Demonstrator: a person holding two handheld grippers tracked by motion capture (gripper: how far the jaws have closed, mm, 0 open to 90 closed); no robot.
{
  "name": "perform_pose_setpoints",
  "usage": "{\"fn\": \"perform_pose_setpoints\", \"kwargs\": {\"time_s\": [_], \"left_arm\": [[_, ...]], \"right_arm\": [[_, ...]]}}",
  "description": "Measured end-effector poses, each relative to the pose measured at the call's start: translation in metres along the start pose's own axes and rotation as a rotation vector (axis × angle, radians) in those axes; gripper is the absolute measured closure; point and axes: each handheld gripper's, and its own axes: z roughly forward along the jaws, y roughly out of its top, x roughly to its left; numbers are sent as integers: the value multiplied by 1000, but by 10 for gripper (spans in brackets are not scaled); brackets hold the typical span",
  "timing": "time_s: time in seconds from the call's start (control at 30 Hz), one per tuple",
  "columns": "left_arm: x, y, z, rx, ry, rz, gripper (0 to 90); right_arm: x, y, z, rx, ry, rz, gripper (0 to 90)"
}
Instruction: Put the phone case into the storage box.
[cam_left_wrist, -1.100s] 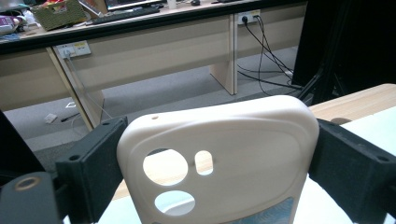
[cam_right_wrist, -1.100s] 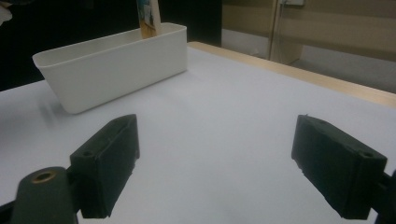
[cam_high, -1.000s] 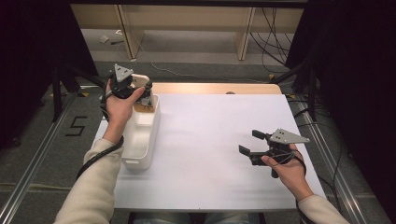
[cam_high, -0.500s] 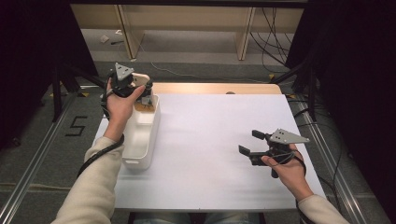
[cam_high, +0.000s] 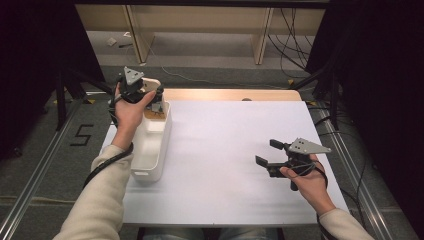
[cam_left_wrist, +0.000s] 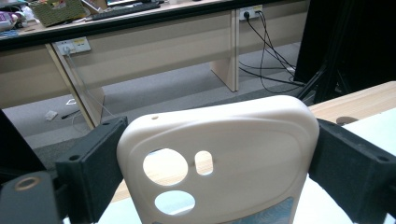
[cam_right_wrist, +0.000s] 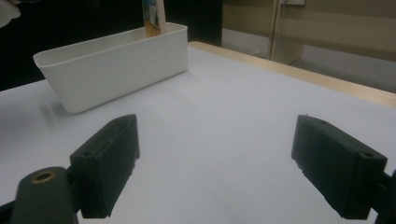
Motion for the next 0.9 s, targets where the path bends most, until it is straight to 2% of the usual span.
{"fn": "perform_pose_setpoints", "kwargs": {"time_s": [0.9], "left_arm": [[2,1,7,12,5,-2,96]], "right_arm": [[0,0,0,0,1,0,161]]}}
